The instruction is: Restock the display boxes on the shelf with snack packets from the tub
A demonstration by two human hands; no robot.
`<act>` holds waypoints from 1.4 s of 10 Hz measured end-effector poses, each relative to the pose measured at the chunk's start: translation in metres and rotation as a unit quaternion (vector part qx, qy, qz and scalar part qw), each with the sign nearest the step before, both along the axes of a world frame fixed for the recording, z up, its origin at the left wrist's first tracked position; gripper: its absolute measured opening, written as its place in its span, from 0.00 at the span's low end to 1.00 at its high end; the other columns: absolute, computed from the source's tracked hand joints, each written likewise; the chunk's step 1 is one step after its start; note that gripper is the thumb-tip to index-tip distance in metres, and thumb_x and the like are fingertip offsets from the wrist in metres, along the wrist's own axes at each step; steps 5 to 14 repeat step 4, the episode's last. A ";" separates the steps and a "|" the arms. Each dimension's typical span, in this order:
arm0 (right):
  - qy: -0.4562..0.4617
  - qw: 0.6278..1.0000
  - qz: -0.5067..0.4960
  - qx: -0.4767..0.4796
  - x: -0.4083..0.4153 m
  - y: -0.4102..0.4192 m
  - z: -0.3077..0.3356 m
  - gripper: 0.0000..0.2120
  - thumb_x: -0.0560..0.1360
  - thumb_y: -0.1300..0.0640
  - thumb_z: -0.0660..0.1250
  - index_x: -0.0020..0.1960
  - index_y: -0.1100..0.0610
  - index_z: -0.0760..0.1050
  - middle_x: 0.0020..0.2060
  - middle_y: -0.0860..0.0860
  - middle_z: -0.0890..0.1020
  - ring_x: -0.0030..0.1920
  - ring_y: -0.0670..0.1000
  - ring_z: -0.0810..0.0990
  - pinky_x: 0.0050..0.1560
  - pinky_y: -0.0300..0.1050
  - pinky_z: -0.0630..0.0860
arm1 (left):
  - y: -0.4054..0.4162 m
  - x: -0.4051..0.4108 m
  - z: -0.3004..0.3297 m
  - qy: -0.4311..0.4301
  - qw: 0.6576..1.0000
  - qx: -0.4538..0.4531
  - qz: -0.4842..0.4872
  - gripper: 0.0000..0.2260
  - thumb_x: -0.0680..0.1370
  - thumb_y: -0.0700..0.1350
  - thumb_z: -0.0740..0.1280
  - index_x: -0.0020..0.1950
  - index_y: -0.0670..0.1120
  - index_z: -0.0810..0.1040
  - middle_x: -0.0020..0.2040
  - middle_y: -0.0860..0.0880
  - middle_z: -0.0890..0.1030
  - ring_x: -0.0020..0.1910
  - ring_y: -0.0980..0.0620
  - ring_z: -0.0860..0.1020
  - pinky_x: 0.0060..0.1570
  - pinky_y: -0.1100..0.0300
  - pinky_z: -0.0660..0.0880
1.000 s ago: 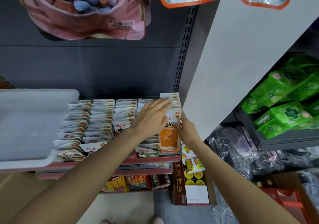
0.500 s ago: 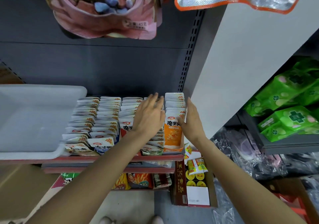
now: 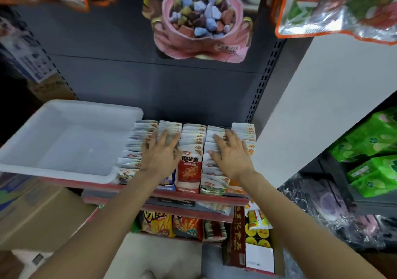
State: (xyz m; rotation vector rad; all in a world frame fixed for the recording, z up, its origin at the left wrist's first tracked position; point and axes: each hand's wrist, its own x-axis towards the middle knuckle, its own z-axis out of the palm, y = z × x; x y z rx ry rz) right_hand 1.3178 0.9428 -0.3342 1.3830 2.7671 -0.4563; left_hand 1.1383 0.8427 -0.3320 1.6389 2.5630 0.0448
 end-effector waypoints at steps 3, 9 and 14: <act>0.048 0.998 -0.033 0.016 -0.015 -0.028 0.021 0.23 0.81 0.49 0.53 0.74 0.53 0.58 0.76 0.54 0.55 0.76 0.55 0.52 0.74 0.54 0.54 | 0.002 -0.002 0.022 0.016 0.999 0.024 -0.028 0.17 0.79 0.49 0.56 0.68 0.50 0.69 0.65 0.45 0.73 0.65 0.45 0.69 0.61 0.50 0.67; 0.096 0.994 -0.051 0.001 -0.017 -0.044 0.036 0.19 0.81 0.53 0.55 0.71 0.55 0.65 0.70 0.55 0.66 0.68 0.56 0.67 0.64 0.50 0.68 | -0.005 -0.005 0.036 -0.003 0.999 0.034 -0.039 0.13 0.79 0.48 0.58 0.62 0.48 0.75 0.55 0.46 0.79 0.55 0.46 0.76 0.50 0.54 0.71; 0.096 0.994 -0.051 0.001 -0.017 -0.044 0.036 0.19 0.81 0.53 0.55 0.71 0.55 0.65 0.70 0.55 0.66 0.68 0.56 0.67 0.64 0.50 0.68 | -0.005 -0.005 0.036 -0.003 0.999 0.034 -0.039 0.13 0.79 0.48 0.58 0.62 0.48 0.75 0.55 0.46 0.79 0.55 0.46 0.76 0.50 0.54 0.71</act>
